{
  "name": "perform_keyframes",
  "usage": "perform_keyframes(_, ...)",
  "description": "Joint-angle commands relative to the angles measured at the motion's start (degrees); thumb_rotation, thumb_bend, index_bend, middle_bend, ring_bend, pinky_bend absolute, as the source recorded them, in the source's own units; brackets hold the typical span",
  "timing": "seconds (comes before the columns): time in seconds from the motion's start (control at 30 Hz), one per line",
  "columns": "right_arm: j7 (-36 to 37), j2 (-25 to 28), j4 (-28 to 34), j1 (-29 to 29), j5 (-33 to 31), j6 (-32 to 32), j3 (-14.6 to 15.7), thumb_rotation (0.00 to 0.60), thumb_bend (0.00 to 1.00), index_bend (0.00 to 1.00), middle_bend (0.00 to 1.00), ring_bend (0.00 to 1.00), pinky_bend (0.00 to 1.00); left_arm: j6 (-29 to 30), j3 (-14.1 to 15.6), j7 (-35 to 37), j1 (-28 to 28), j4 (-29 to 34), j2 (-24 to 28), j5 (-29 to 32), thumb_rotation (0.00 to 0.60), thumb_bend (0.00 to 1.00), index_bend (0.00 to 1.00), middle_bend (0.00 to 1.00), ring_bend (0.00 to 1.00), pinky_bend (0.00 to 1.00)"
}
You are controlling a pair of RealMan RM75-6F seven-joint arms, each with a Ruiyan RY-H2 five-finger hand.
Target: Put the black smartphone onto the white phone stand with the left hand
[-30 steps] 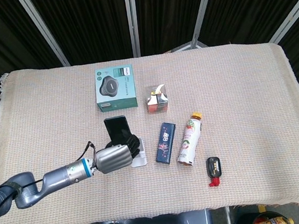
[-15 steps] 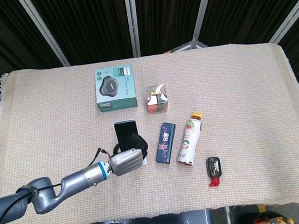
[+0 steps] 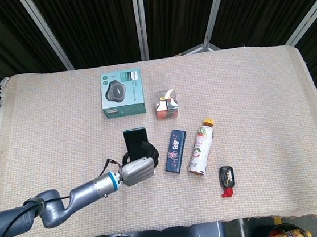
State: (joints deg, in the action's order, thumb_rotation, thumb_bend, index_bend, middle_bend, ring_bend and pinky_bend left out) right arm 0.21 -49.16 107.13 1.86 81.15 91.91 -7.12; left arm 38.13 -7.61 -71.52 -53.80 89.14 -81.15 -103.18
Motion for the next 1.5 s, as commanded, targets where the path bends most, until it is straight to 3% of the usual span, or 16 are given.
perform_keyframes(0.03,0.0,0.0,0.0,0.0,-0.1,-0.1,0.0,0.6,0.0,0.0,0.0,0.0,0.0,-0.1,0.1,-0.5,-0.1,0.0,-0.6,0.5,0.6,0.0,0.61,0.4,0.46,0.43)
perform_keyframes(0.53,0.7,0.3,0.0,0.3,0.1,0.4,0.0,0.6,0.0,0.0,0.0,0.0,0.0,0.3,0.2,-5.0,0.2,-1.4,-3.3,3.7,0.6,0.0,0.56,0.37,0.45,0.42)
perform_keyframes(0.6,0.7,0.3,0.0,0.3,0.1,0.4,0.0,0.6,0.0,0.0,0.0,0.0,0.0,0.3,0.2,-5.1,0.1,-1.4,-3.4,3.9,0.6,0.0,0.53,0.35,0.43,0.4)
perform_keyframes(0.83,0.7,0.4,0.0,0.4,0.3,0.5,0.0,0.6,0.0,0.0,0.0,0.0,0.0,0.7,0.6,-5.8,0.2,-1.0,-3.3,5.4,0.6,0.0,0.27,0.13,0.22,0.28)
perform_keyframes(1.13,0.7,0.4,0.2,0.4,0.4,0.6,0.0,0.6,0.0,0.0,0.0,0.0,0.0,2.1,1.4,-5.1,-0.1,-0.6,-2.9,4.7,0.6,0.0,0.22,0.08,0.18,0.25)
perform_keyframes(1.33,1.0,0.5,0.1,0.5,0.8,0.7,0.2,0.6,0.0,0.0,0.0,0.0,0.0,8.2,-0.4,-0.6,1.0,3.2,1.3,4.2,0.6,0.0,0.17,0.0,0.11,0.21)
perform_keyframes(1.5,1.1,0.6,0.2,0.6,1.5,0.8,0.5,0.6,0.0,0.0,0.0,0.0,0.0,16.6,-3.3,8.5,4.5,6.7,6.4,6.7,0.6,0.0,0.11,0.0,0.08,0.15)
